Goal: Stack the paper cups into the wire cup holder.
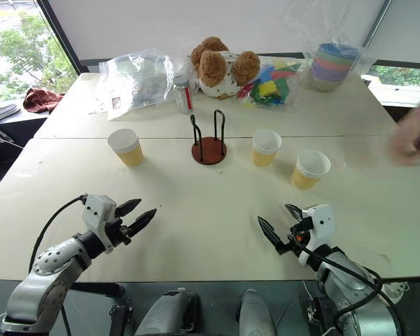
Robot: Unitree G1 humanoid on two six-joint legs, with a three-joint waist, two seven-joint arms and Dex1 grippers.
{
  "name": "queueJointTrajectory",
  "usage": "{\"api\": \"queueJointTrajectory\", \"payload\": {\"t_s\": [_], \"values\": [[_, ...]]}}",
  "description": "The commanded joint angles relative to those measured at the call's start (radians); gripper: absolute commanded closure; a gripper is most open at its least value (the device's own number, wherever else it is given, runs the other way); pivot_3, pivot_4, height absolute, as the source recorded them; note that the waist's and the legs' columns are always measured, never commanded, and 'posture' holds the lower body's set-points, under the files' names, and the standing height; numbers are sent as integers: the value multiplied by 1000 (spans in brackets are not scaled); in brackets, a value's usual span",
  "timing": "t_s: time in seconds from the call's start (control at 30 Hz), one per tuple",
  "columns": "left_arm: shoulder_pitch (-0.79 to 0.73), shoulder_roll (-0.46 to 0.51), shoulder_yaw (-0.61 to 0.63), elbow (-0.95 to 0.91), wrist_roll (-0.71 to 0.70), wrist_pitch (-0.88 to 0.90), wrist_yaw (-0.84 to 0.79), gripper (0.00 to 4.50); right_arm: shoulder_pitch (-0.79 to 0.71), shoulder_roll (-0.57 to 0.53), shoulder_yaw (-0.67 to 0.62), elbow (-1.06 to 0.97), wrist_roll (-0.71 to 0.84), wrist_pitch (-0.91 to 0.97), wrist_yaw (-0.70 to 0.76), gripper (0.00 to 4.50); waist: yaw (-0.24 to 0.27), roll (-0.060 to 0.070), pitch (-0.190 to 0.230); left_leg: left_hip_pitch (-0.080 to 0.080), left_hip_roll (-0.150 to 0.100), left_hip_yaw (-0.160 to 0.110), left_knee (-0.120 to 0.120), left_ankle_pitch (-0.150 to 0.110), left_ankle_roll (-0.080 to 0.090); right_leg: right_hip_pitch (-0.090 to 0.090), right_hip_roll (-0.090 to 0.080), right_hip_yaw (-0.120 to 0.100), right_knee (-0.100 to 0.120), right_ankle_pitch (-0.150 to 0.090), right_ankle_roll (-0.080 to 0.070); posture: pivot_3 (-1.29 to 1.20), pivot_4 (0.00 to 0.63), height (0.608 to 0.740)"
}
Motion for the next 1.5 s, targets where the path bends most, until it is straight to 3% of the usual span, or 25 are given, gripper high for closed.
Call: {"api": "queueJointTrajectory", "payload": {"t_s": [0.03,0.33,0.67,0.77,0.8,0.87,0.97,1.07,1.2,1.37,1.5], "values": [[-11,5,19,-13,3,-3,11,1603,1,-2,-11,-18,-6,-25,-5,0,0,0,0,0,0,0,0,0,0,0,0,0,0,0,0,0,150,740],[-49,-2,25,4,5,-12,30,1603,-5,5,-17,-27,-4,-11,-27,0,0,0,0,0,0,0,1,0,0,0,0,0,0,0,0,0,150,740],[-128,-24,6,3,-34,52,43,1603,-119,11,-45,-57,62,102,-87,0,1,0,0,0,0,0,1,0,0,0,1,0,1,1,2,0,150,740],[-130,-12,3,-3,-46,59,18,774,-107,-6,-28,-93,62,119,-79,0,0,0,0,0,0,0,1,0,0,0,1,0,1,1,2,0,150,740],[-137,-6,3,-4,-47,65,10,309,-110,-9,-26,-105,70,131,-78,0,0,0,0,0,0,0,1,0,0,0,1,0,1,1,1,0,150,740],[-184,29,5,2,-50,86,-21,76,-145,-34,-19,-151,110,189,-64,0,-1,0,0,0,0,0,1,0,0,0,1,0,1,0,1,0,150,740],[-334,140,21,34,-118,178,-139,76,-329,-64,-31,-223,260,341,-79,0,-1,0,0,0,0,0,3,0,0,0,2,0,2,1,0,0,150,740],[-516,281,31,101,-193,278,-283,76,-623,-83,-40,-179,392,495,-120,0,-7,-1,2,0,0,0,5,1,0,-1,5,0,4,2,-3,0,150,740],[-667,426,51,185,-287,389,-441,76,-942,-172,67,45,329,578,-59,0,-12,-1,1,1,0,-1,2,1,0,-2,7,-1,5,4,1,0,150,740],[-697,502,74,198,-326,446,-513,76,-1147,-135,190,375,223,545,-8,0,-23,-2,2,-5,0,1,-1,2,-1,-7,7,-1,5,4,2,0,150,740],[-678,499,114,198,-332,447,-493,76,-1222,-107,249,552,153,479,73,0,-28,-2,2,-12,-1,3,2,3,-3,-13,6,-1,5,4,3,0,150,740]]}}
